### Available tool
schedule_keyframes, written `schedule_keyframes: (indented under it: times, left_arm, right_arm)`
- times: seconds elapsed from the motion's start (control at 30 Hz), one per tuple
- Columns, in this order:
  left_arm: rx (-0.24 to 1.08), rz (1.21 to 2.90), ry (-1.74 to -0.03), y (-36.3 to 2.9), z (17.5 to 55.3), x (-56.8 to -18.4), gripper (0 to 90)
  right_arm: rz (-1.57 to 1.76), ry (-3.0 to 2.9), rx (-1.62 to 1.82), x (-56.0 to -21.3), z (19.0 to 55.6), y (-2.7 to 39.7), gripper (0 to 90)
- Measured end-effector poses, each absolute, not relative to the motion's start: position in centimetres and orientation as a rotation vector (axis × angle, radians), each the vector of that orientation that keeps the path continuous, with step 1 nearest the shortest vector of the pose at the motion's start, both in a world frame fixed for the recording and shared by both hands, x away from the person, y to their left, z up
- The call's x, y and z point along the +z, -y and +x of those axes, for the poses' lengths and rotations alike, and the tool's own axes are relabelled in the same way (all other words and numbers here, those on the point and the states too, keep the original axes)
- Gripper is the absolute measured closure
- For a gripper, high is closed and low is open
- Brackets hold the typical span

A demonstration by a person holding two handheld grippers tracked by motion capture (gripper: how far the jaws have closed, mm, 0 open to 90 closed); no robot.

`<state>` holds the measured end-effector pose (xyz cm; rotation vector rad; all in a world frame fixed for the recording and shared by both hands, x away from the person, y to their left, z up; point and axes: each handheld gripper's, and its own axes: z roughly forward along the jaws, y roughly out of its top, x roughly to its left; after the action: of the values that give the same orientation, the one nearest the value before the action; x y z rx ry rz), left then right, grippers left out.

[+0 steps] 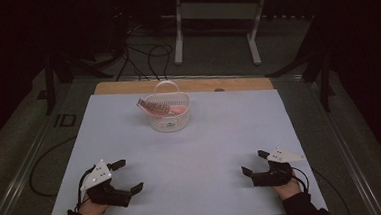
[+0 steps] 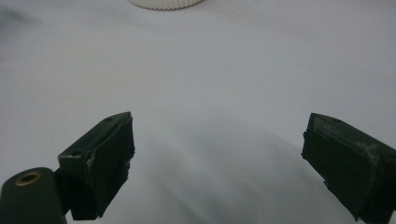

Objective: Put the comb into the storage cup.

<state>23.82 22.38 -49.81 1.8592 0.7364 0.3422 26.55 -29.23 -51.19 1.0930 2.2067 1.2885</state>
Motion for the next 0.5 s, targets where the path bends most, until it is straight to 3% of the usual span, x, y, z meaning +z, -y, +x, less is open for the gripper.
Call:
schedule_keyframes:
  times: [0.5]
  left_arm:
    - [0.337,1.844,-0.74,-22.34,23.75,-49.98,0.0]
  right_arm:
    - [1.072,-2.205,1.294,-51.29,26.79,28.73,9.4]
